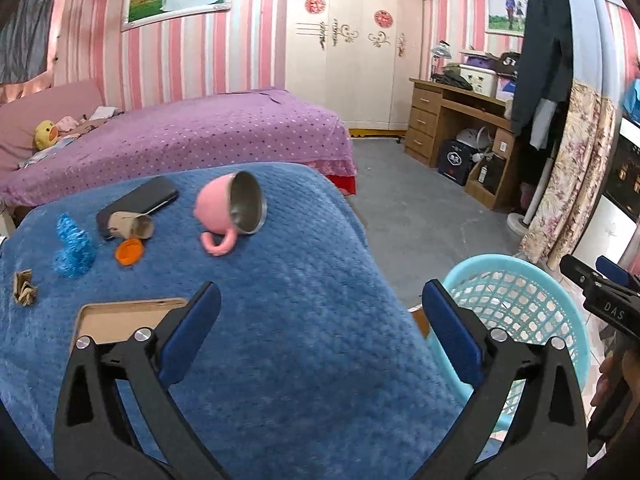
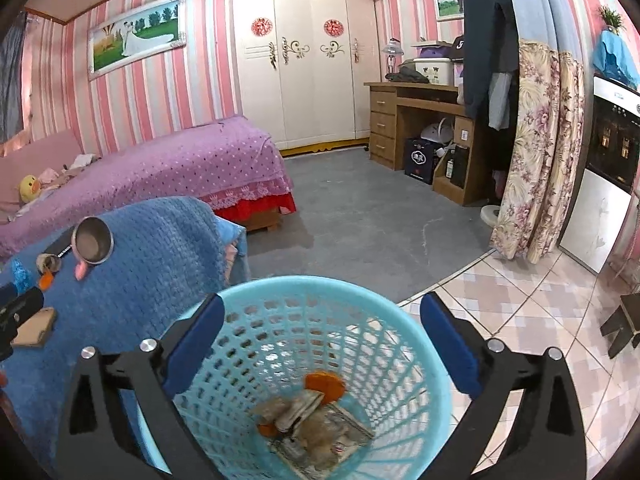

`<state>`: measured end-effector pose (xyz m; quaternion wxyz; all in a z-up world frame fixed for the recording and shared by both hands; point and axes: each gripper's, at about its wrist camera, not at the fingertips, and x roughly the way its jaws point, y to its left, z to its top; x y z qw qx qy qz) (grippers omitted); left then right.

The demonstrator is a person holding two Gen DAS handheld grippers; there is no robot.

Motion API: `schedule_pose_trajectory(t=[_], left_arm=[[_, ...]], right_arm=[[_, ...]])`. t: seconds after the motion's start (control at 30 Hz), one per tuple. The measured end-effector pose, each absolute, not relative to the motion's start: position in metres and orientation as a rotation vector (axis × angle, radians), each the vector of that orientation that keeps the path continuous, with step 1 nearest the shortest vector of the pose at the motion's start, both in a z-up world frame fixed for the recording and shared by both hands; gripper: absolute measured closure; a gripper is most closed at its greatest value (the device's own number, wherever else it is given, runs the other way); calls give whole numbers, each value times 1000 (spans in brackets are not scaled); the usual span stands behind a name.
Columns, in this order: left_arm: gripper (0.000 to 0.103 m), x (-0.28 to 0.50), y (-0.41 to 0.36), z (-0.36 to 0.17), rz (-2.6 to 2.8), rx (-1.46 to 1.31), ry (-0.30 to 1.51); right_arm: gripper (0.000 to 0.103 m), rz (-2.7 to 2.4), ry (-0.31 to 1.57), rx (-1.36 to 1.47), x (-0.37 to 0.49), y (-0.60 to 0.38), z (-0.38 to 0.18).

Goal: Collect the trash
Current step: 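Move both tools back over the trash on the blanket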

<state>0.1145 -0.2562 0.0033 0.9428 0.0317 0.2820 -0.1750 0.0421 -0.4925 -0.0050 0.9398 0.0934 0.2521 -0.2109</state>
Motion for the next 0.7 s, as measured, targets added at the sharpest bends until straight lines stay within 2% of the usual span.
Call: schedule_pose_trajectory(t=[0.7], left_arm=[[6, 146, -83, 8, -138, 13, 560]], right_arm=[[5, -276, 548, 61, 116, -360, -1]])
